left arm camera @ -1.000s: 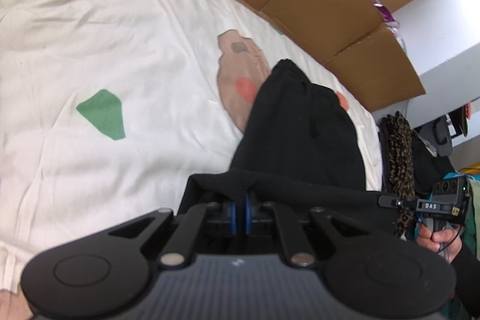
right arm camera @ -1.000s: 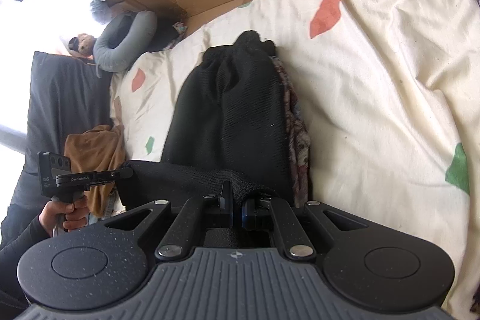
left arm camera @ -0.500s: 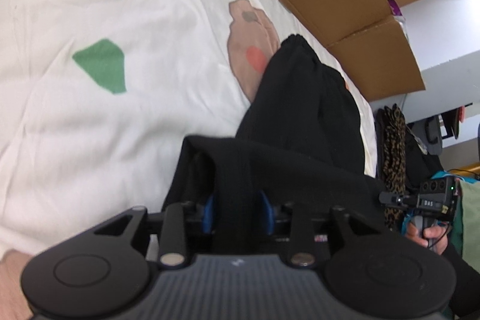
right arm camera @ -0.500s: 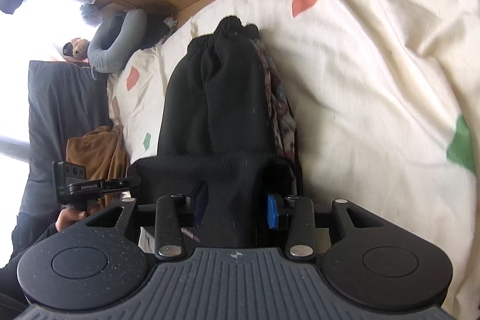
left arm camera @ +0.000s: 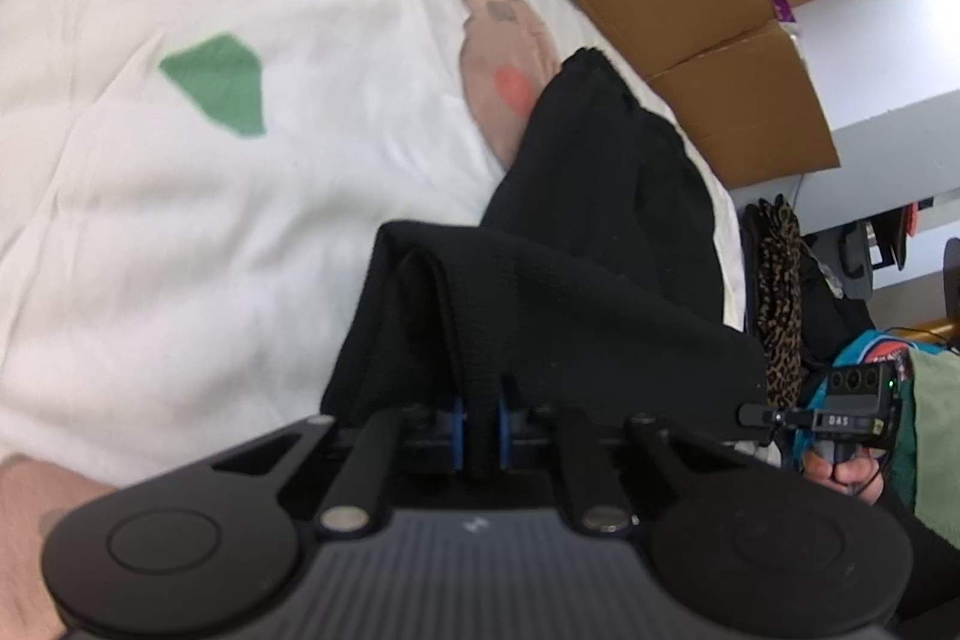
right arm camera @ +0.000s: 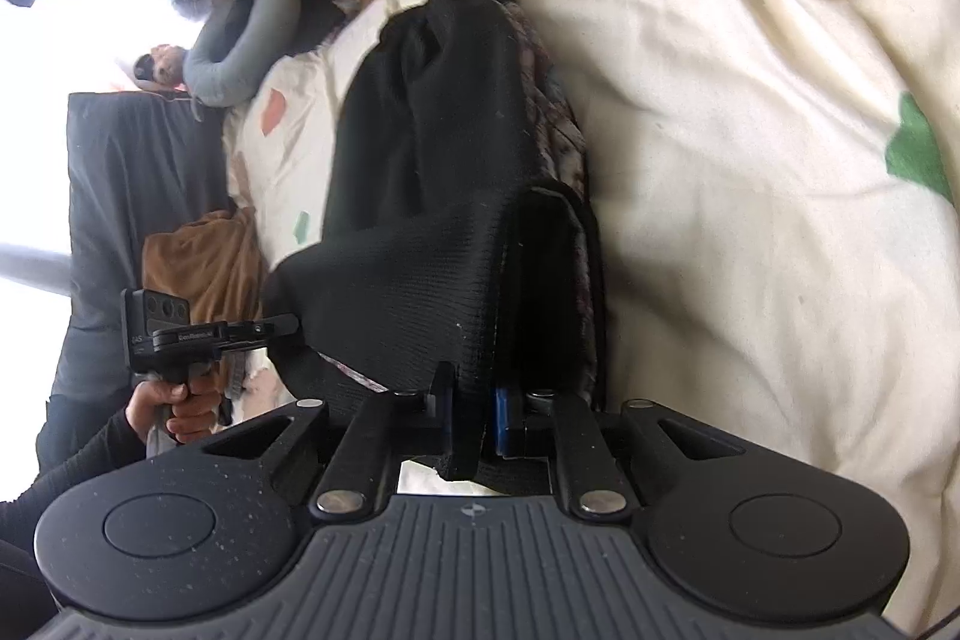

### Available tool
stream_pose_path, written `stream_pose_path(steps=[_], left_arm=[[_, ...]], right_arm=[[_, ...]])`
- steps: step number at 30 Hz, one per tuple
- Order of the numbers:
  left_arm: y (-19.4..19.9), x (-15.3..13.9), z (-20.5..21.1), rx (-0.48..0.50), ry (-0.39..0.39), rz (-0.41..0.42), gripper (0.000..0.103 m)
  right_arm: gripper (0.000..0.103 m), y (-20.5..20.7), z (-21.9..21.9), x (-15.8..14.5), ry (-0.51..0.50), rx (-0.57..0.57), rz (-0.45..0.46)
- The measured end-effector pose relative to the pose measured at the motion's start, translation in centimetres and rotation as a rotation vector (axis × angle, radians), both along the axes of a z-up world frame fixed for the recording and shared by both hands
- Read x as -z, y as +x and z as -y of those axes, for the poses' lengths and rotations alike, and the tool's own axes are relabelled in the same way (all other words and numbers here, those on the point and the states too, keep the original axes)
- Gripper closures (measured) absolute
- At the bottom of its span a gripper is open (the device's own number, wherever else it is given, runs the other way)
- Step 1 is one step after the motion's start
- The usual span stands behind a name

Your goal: Fold clothes

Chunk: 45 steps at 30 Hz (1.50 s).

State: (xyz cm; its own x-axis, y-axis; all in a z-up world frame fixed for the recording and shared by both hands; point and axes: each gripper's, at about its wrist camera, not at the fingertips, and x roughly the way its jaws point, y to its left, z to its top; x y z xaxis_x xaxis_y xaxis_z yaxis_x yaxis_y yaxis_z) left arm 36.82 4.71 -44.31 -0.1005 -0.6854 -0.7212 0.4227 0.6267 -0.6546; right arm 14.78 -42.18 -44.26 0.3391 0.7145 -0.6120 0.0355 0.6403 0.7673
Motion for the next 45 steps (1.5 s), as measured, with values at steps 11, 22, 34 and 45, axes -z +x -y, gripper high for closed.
stream_pose_path(steps=[11,22,34,45], left_arm=[[2.1,-4.0,1.7,-0.026,-0.101,0.103,0.094],[4.1,-5.1,4.0,-0.04,-0.117,0.168,0.094],[6.7,-2.4,4.8,-0.14,-0.092,0.092,0.092],[8.1,-2.3,5.5,-0.164,-0.09,0.086,0.083]], right_arm=[[0.096,2.3,1.1,-3.0,0.014,0.052,0.117],[0.096,5.4,2.1,-5.0,-0.026,0.093,0.19],[0.093,8.3,2.7,-2.6,-0.054,0.163,0.132],[0.056,9.6,4.7,-2.9,-0.065,0.262,0.136]])
